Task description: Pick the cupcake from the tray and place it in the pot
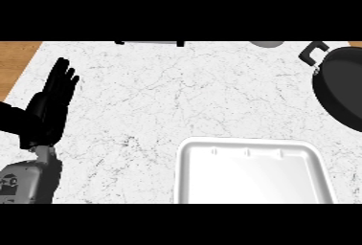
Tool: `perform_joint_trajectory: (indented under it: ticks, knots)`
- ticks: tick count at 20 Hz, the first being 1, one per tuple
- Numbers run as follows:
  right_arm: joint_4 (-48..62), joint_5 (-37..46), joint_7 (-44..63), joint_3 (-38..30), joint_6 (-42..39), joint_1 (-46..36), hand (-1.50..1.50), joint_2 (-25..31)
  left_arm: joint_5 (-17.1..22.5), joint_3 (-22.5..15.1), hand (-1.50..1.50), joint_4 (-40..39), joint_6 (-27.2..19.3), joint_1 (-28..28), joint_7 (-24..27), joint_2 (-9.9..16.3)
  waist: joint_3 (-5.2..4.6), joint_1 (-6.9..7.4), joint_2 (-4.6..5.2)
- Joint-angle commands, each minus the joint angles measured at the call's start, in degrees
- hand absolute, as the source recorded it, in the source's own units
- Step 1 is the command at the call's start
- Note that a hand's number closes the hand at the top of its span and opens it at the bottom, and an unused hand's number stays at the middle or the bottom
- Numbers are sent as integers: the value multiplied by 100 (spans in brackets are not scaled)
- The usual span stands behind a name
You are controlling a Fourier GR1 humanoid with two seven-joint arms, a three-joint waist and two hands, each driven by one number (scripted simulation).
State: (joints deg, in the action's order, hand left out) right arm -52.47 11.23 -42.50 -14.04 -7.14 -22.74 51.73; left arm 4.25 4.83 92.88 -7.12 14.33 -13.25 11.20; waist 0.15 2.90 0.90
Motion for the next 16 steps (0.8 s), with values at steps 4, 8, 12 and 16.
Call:
perform_joint_trajectory:
  ticks: [4, 8, 12, 16]
  knots:
    - [1965, 1029, -626, 348, 809, -1423, 150, -104, 38, -11, 0, 257, 58, -139, -122, 16, 4, 86, 1]
    - [2861, 1350, -994, 531, 1079, -1604, 150, -535, 143, 86, 0, -100, 116, 31, 57, -32, 7, 62, 32]
    - [3465, 1472, -351, 655, 568, -2018, -150, -660, 40, -34, 0, 52, 108, 71, -72, -7, 13, 166, 59]
    - [3765, 1488, -829, 762, -384, -2238, -150, -681, 88, 92, 0, -144, 136, 209, 106, 25, 15, 140, 80]
